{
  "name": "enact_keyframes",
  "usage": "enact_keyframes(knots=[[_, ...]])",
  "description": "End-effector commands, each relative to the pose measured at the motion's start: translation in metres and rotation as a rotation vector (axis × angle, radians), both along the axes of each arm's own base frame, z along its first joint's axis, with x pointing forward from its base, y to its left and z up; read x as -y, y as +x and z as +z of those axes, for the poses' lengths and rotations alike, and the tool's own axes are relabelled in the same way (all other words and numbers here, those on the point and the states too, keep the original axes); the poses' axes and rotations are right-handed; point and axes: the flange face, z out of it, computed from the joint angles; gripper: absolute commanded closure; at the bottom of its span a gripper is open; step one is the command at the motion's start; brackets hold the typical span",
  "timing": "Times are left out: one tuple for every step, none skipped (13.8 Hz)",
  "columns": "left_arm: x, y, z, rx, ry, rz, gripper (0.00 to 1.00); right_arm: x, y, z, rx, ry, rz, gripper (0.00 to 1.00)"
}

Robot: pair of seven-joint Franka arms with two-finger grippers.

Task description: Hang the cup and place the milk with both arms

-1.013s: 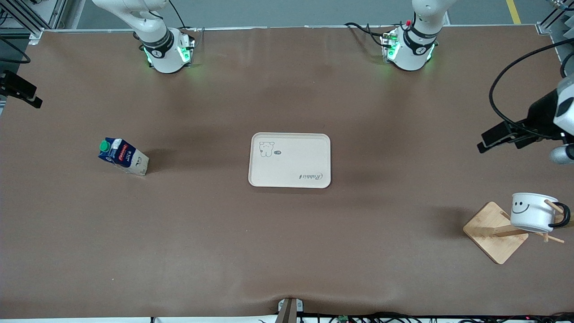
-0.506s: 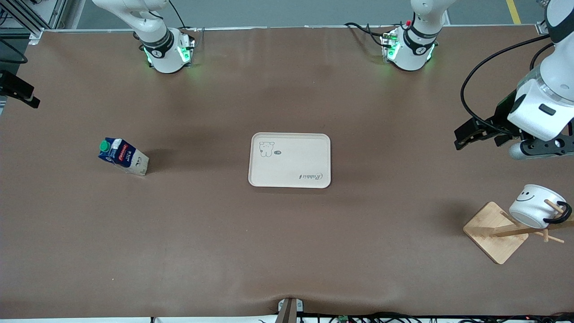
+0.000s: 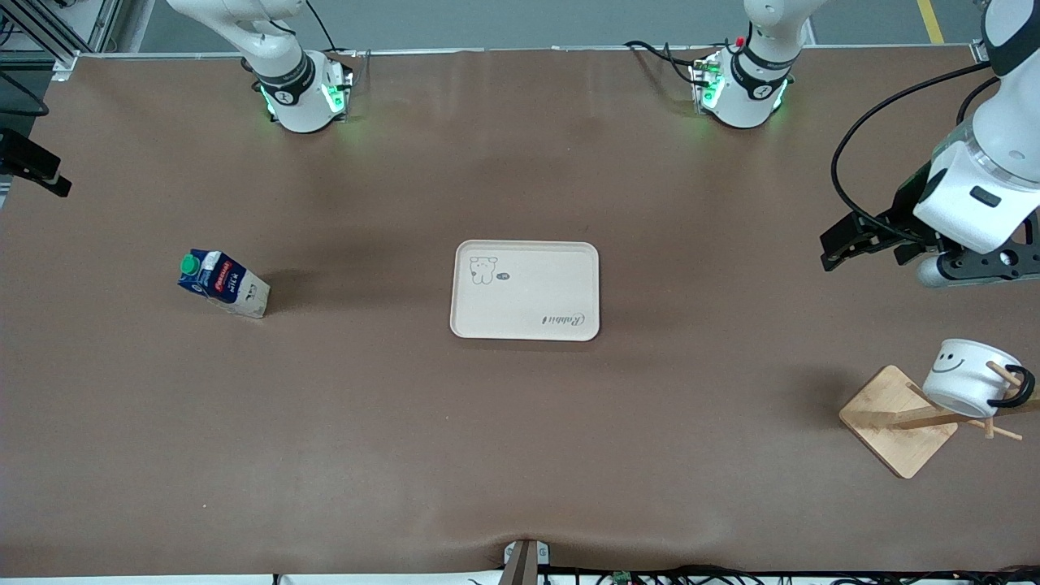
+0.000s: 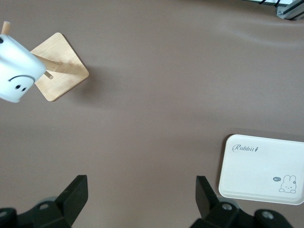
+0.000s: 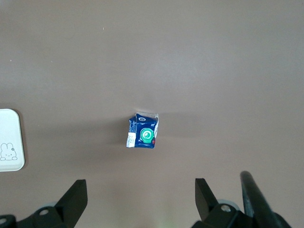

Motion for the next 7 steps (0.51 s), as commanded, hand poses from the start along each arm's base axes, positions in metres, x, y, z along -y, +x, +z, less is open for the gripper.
enact_keyframes(knots=[[0.011,-0.01,0.01,0.015,0.031,-0.021,0.0,0.002,0.001,0.005,-0.008,-0.003,-0.013,0.0],[0.013,-0.013,0.016,0.025,0.04,-0.022,0.0,0.002,0.001,0.005,-0.008,-0.003,-0.013,0.0],[0.017,-0.017,0.019,0.031,0.044,-0.025,0.0,0.004,0.001,0.005,-0.008,-0.003,-0.016,0.0],[0.021,-0.019,0.02,0.031,0.048,-0.031,0.0,0.003,0.001,0.005,-0.008,-0.003,-0.014,0.0],[0.024,-0.021,0.022,0.036,0.054,-0.033,0.0,0.005,0.001,0.005,-0.008,-0.003,-0.017,0.0],[0.024,-0.024,0.021,0.026,0.069,-0.032,0.0,0.005,0.001,0.005,-0.008,-0.003,-0.018,0.0],[0.029,-0.027,0.02,0.014,0.082,-0.036,0.0,0.004,0.001,0.005,-0.005,-0.004,-0.016,0.0]])
